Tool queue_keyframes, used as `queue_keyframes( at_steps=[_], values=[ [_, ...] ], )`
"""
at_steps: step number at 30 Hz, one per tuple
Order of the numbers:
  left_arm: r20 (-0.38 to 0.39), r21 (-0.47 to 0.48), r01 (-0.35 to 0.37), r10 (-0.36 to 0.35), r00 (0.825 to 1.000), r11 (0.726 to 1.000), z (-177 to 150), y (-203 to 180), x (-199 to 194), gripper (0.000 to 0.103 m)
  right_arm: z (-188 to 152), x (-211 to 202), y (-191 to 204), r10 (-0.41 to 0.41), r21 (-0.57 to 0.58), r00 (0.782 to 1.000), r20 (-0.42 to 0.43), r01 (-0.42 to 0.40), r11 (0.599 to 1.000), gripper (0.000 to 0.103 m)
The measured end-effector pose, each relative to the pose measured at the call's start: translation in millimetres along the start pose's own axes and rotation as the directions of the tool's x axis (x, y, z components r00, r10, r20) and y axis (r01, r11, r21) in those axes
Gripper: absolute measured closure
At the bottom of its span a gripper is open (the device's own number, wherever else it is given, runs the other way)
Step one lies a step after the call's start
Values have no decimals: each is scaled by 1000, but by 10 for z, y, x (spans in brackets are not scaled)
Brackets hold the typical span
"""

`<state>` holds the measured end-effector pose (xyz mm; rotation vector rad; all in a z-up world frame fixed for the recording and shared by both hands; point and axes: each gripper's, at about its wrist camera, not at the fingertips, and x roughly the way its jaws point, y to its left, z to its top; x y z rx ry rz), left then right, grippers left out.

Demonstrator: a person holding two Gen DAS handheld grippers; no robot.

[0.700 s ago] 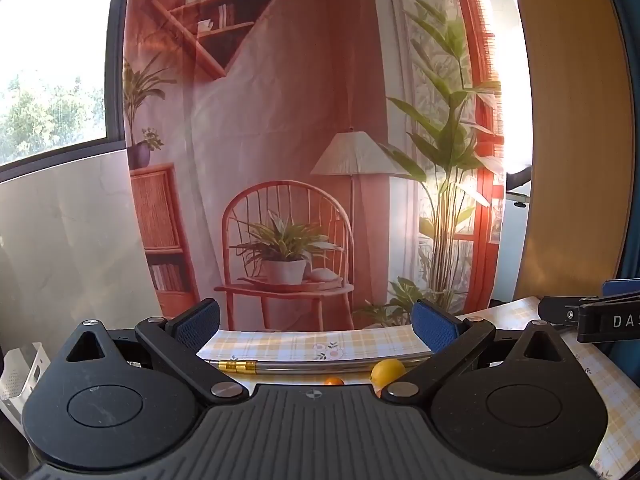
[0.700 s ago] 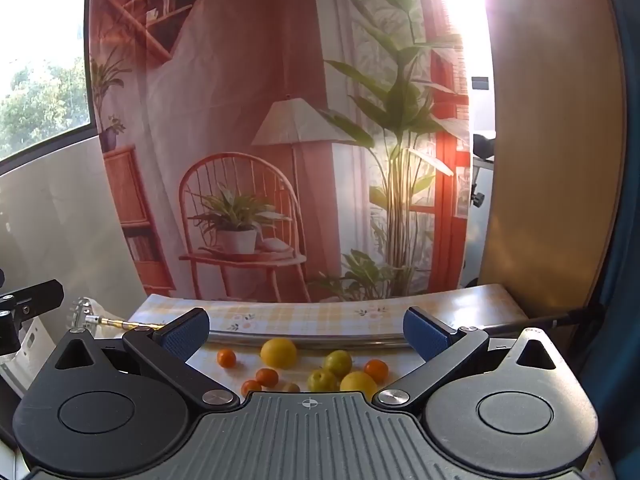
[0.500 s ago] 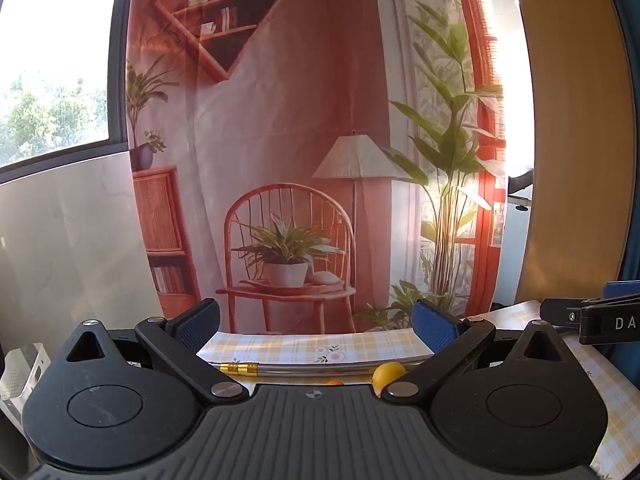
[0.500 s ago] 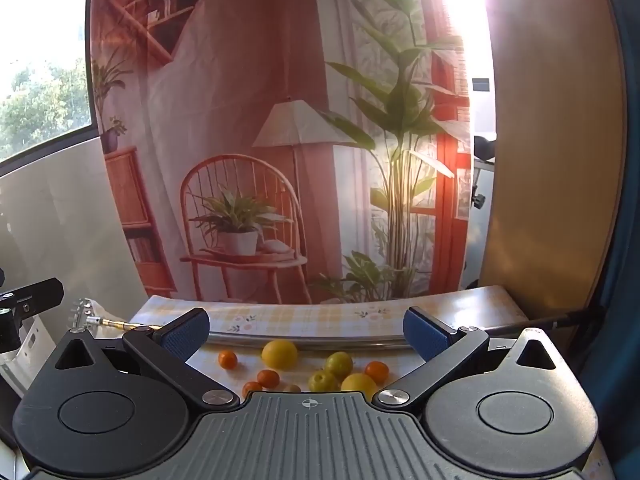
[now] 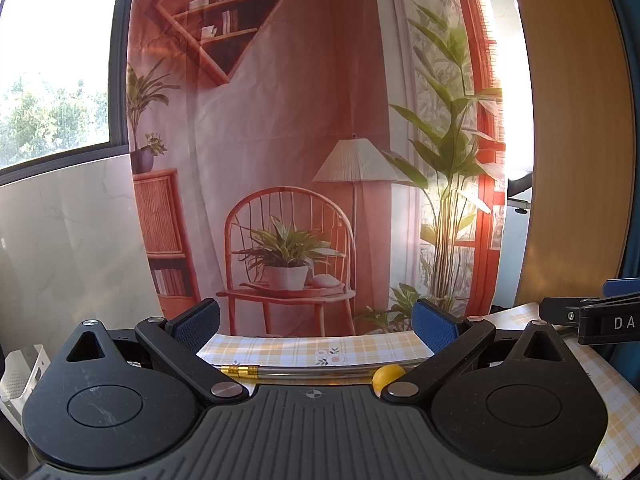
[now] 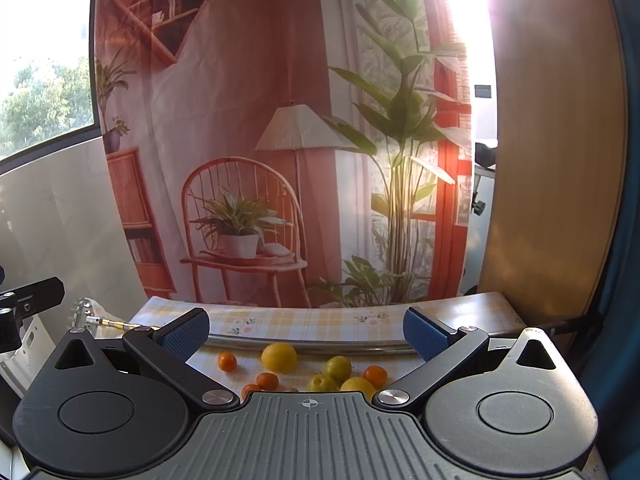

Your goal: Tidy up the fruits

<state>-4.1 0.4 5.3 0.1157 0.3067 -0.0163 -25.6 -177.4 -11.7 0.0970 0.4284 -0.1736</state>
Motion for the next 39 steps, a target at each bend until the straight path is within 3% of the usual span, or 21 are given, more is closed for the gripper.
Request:
queue_keyframes(
  at_steps=[39],
  values=[
    [31,-26,-7,8,999,1000,-5,2,8,0,121,-12,-19,7,-1,1000,6,-7,1000,0]
  ],
)
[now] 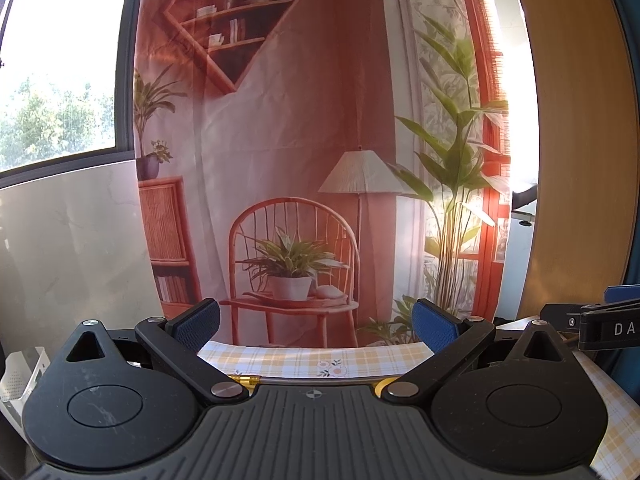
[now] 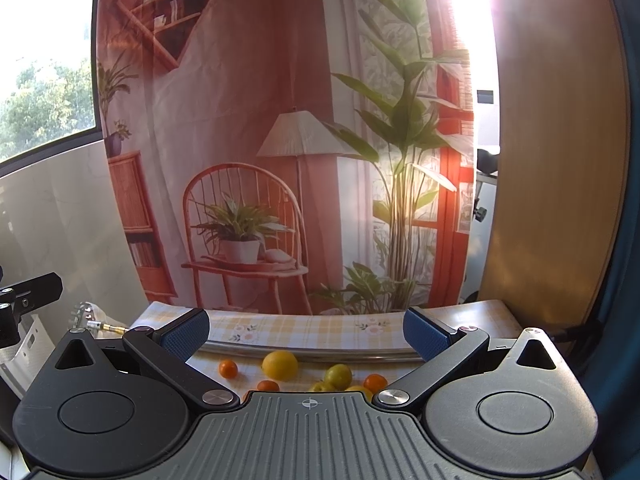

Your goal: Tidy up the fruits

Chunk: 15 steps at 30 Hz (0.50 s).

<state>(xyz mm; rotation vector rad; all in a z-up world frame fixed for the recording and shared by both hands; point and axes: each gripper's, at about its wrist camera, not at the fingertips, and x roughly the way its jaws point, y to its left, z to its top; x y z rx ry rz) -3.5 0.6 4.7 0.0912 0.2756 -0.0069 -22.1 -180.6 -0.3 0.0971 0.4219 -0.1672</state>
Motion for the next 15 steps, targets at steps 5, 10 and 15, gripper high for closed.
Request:
queue_keyframes(
  at_steps=[5,10,15],
  values=[
    [-27,3,1,0,1000,1000,3,-14,70,0,0,100,-72,-4,23,1000,-15,4,1000,0],
    [-43,-1,2,-2,999,1000,-14,-12,126,0,-38,161,-116,-11,32,1000,-24,12,999,0],
    [-54,-34,10,-11,998,999,-68,18,142,0,-104,203,-137,-16,31,999,-36,17,999,0]
  ],
)
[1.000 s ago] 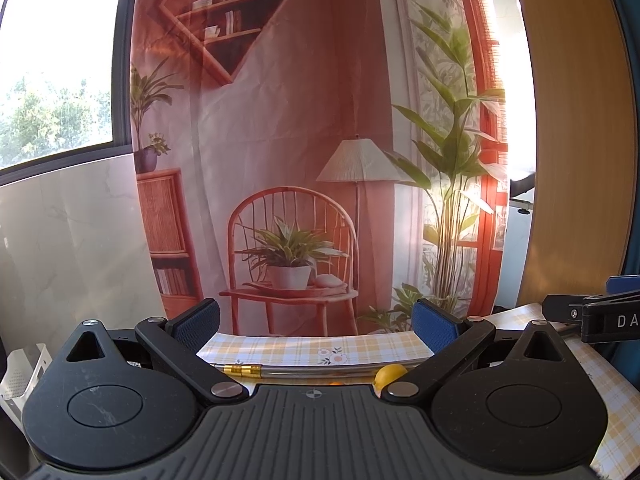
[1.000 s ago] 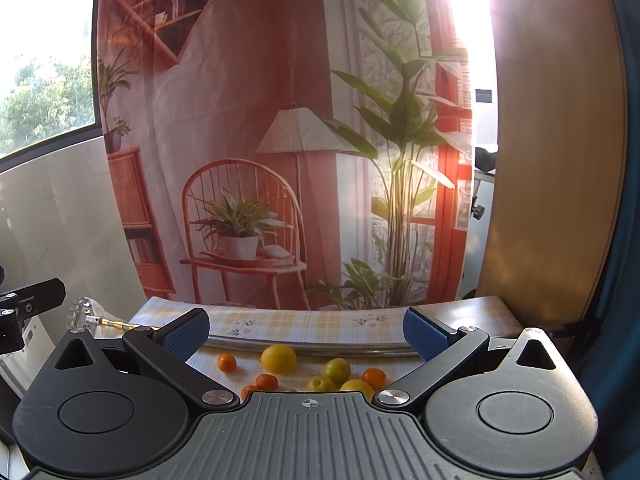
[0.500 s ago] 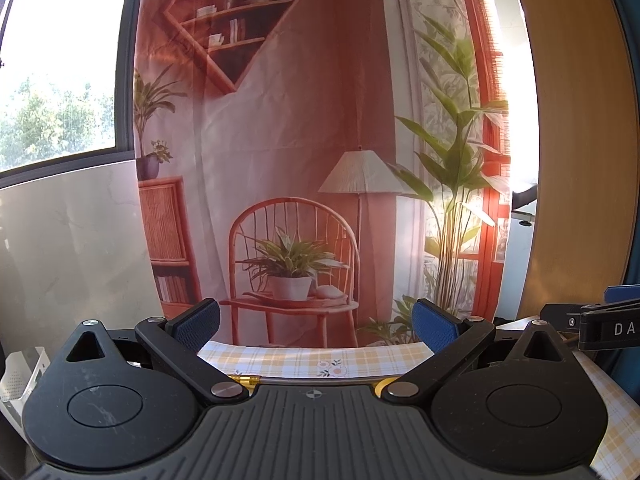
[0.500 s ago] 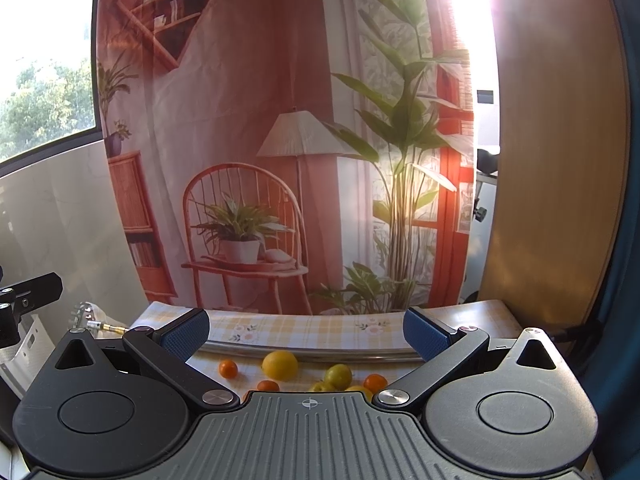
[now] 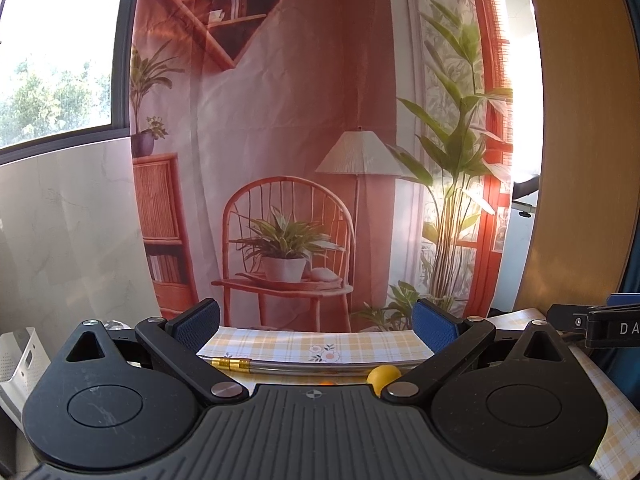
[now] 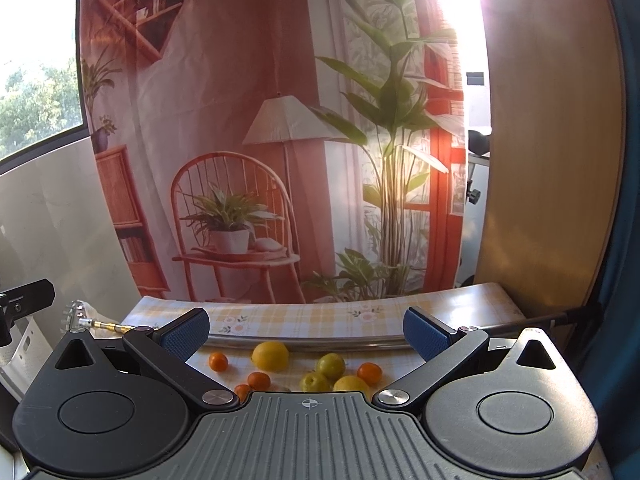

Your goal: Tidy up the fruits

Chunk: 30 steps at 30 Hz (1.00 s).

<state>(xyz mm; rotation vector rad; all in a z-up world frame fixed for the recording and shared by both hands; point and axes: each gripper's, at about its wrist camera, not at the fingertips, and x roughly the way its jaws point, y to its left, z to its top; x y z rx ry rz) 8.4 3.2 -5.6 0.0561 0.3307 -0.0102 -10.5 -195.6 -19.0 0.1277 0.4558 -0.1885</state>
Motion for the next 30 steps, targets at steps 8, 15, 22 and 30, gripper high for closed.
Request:
queue_keyframes(
  at_steps=[8,15,22,30],
  values=[
    [-18,4,-1,1,1000,1000,-4,-35,17,0,-53,30,-2,-1,1,1000,-18,1,1000,0],
    [-32,0,9,-9,999,1000,-19,-24,92,0,-108,54,-25,-6,7,1000,-18,6,1000,0],
    [-86,14,-17,18,996,1000,-159,107,398,0,-242,254,-190,0,48,999,-39,1,999,0],
    [-143,31,-55,59,988,998,-318,293,809,0,-463,657,-375,-9,98,995,-102,20,995,0]
  ],
)
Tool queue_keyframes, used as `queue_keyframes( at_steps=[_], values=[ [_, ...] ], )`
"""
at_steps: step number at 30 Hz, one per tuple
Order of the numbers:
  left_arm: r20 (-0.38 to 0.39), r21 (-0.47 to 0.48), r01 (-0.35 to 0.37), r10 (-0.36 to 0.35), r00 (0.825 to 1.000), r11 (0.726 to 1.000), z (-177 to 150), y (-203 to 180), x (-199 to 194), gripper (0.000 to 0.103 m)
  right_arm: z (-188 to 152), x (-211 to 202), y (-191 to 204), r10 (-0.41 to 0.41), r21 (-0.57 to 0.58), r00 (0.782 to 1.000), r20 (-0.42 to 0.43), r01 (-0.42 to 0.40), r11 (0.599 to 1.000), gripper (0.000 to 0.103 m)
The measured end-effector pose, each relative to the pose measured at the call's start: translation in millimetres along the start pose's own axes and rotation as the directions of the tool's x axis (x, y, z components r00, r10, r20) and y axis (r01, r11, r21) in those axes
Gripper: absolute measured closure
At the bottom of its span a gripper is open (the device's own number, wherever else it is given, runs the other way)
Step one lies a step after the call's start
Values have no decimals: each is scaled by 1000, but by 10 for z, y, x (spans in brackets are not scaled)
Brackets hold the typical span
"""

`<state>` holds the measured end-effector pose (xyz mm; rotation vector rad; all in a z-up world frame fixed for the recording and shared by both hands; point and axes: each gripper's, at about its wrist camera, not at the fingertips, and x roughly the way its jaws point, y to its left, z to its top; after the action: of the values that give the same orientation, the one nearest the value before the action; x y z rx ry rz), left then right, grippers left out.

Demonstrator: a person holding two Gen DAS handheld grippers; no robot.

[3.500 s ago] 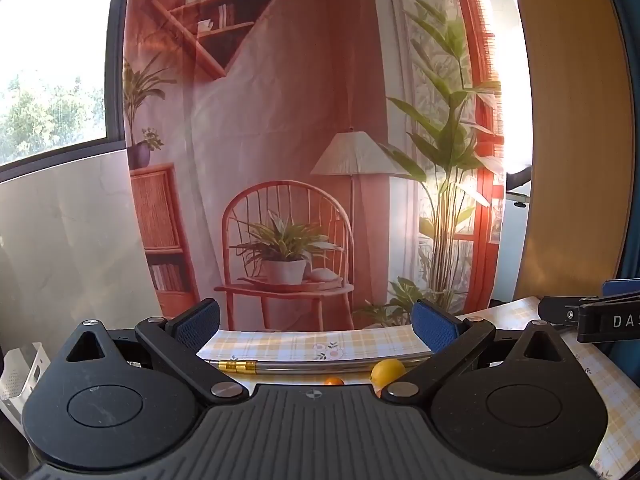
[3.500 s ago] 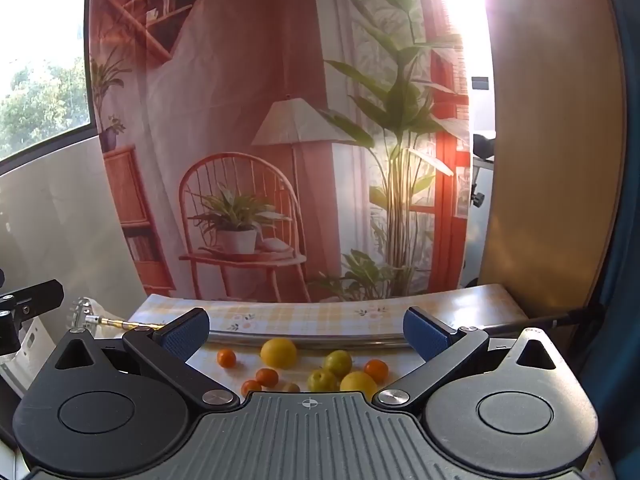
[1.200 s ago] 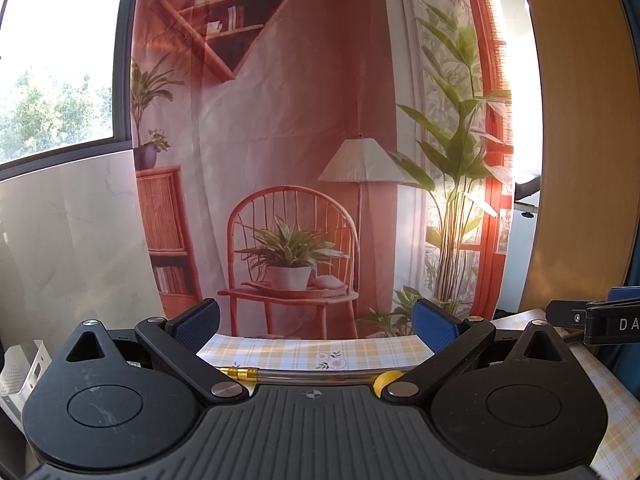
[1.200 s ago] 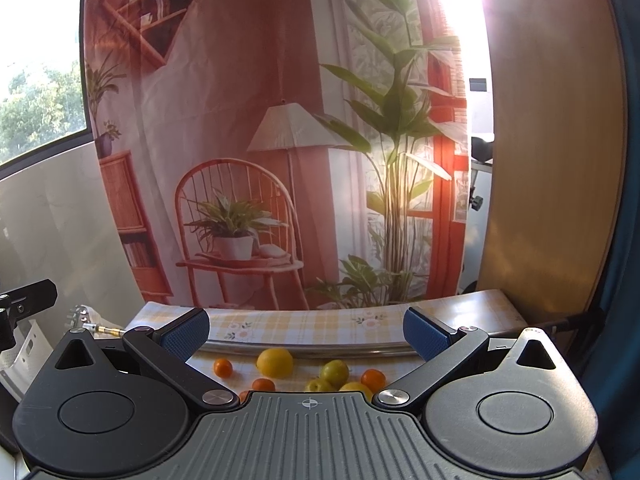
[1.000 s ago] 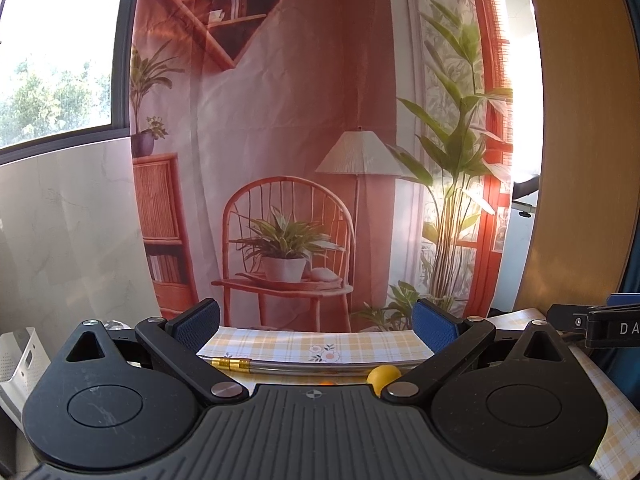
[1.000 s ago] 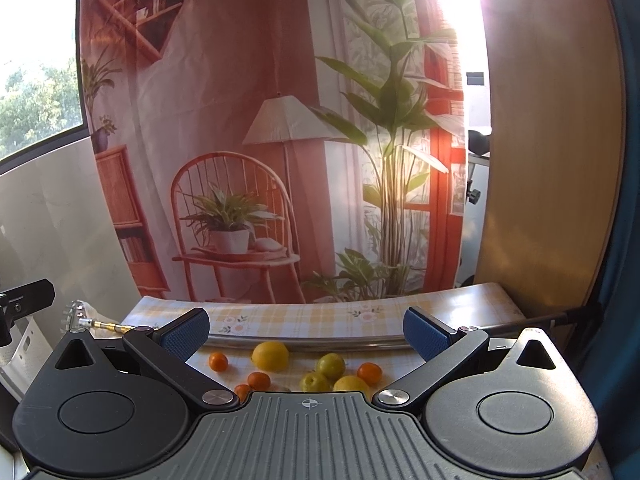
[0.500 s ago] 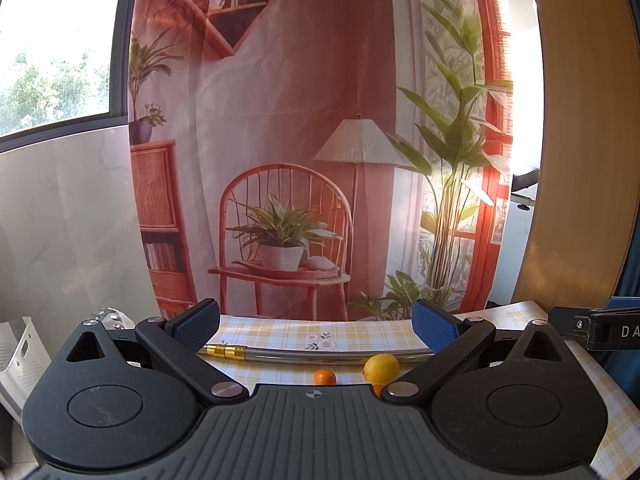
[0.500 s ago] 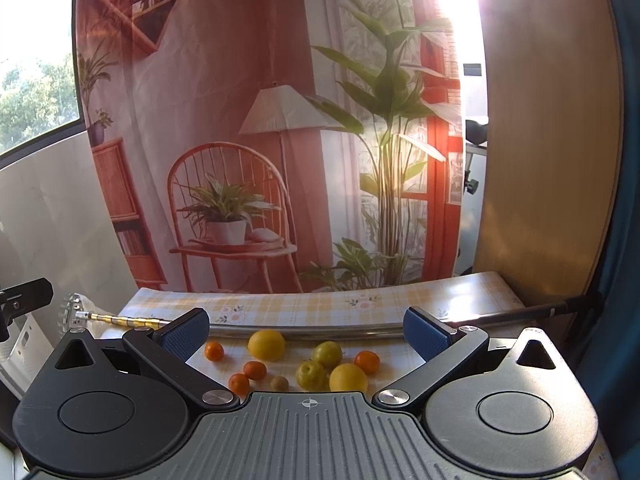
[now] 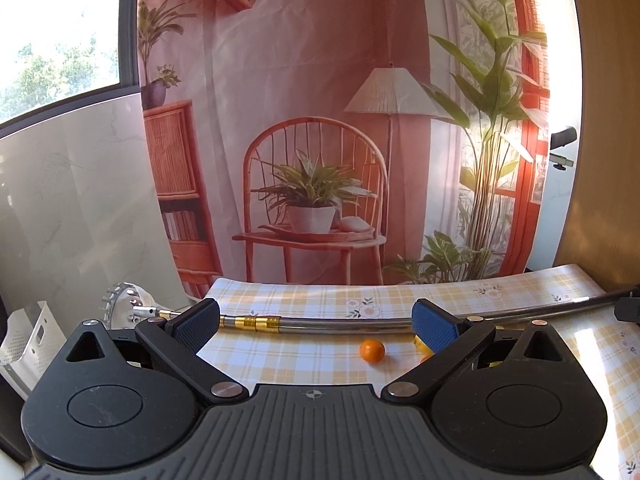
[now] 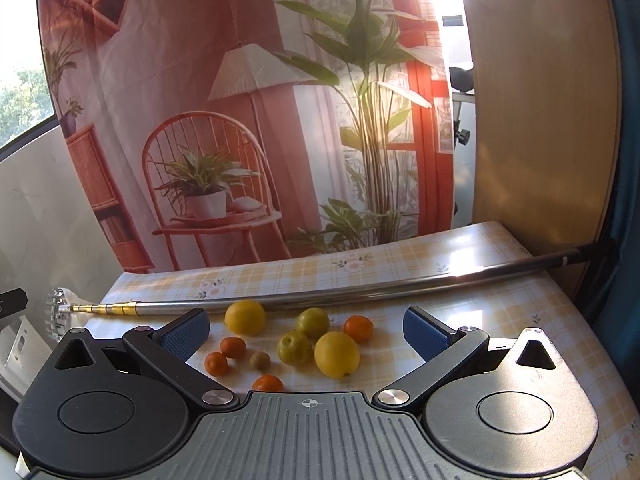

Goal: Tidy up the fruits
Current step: 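Grasp a large orange with the left tool while the right tool approaches a kiwi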

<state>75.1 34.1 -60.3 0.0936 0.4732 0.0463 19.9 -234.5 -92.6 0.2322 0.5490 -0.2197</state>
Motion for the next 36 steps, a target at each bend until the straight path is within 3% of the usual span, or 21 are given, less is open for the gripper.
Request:
queue_keyframes(
  at_steps=[8,10,16,19,22,25,31,36],
  values=[
    [-78,36,66,-63,995,997,-173,-6,538,5,-133,375,-128,4,27,1000,-30,-4,1000,0],
    [-115,42,93,-88,989,995,-230,-35,684,13,-164,470,-157,14,38,999,-40,-13,999,0],
    [-226,-8,212,-208,952,977,-485,-117,1208,29,-260,757,-170,13,26,996,-91,-11,1000,4],
    [-245,-27,228,-228,942,973,-573,-110,1438,45,-292,866,-169,9,14,994,-110,-7,1000,6],
    [-240,-45,224,-228,944,974,-614,-100,1671,51,-317,971,-182,-1,11,993,-120,3,1000,7],
    [-231,-50,238,-243,942,970,-638,-133,1913,53,-340,1063,-211,-2,26,991,-134,5,1000,10],
    [-304,-111,246,-268,914,963,-689,-178,2425,53,-397,1211,-265,-2,42,988,-156,8,999,13],
    [-333,-161,233,-275,902,959,-756,-171,2693,53,-412,1307,-346,-11,73,985,-174,24,997,15]
  ],
)
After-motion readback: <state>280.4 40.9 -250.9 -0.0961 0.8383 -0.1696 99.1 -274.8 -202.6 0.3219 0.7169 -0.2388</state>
